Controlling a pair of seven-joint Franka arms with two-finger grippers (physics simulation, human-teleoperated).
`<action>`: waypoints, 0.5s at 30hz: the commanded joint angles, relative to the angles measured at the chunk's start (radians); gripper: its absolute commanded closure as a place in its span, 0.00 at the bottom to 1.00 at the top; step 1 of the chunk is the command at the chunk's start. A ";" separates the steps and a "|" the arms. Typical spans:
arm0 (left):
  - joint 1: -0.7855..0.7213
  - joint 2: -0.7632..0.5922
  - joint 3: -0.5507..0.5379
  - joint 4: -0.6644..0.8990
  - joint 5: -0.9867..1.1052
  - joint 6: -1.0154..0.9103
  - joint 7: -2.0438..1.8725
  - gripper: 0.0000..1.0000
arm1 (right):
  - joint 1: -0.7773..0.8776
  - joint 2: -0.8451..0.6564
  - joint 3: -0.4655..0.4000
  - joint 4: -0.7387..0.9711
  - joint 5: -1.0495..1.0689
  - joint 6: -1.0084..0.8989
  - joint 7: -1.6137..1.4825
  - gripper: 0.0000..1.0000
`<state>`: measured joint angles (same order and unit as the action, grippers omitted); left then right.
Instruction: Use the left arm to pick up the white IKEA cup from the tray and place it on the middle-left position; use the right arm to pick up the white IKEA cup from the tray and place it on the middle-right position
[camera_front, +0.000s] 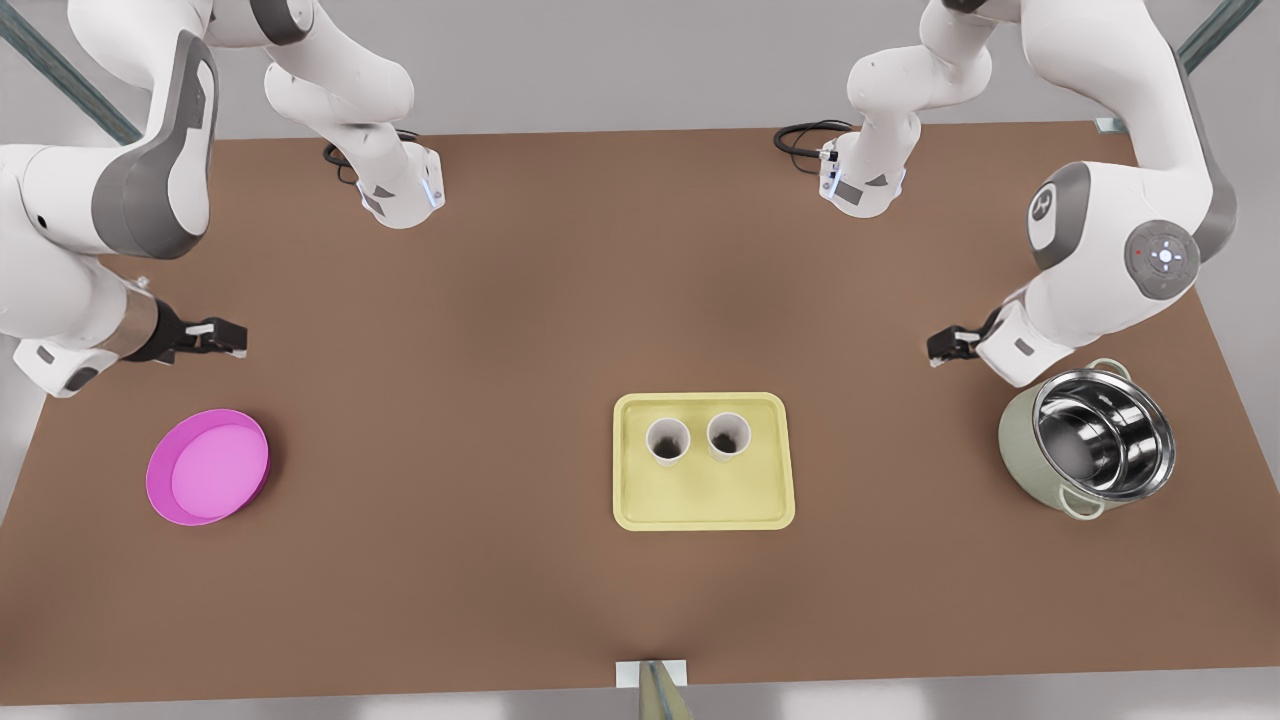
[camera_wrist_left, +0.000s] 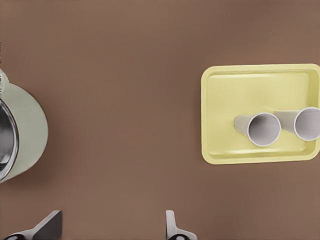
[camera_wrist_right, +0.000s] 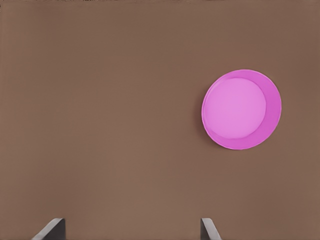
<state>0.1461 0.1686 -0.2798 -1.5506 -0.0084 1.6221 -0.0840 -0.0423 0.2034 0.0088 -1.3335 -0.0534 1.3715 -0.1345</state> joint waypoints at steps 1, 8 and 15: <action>-0.005 -0.006 -0.001 0.000 -0.001 0.058 -0.071 0.00 | -0.001 -0.001 -0.001 0.000 0.000 0.029 -0.109 0.00; -0.137 -0.006 -0.015 -0.012 0.039 0.050 -0.177 0.00 | 0.315 0.191 0.013 0.002 0.018 0.273 0.268 0.00; -0.376 0.304 -0.015 0.138 0.051 0.217 -0.462 0.00 | 0.547 0.479 0.013 0.117 0.101 0.509 0.699 0.00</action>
<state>-0.2100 0.4383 -0.2937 -1.4381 0.0349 1.7479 -0.2226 0.4904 0.6596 0.0227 -1.2399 0.0359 1.7280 0.0521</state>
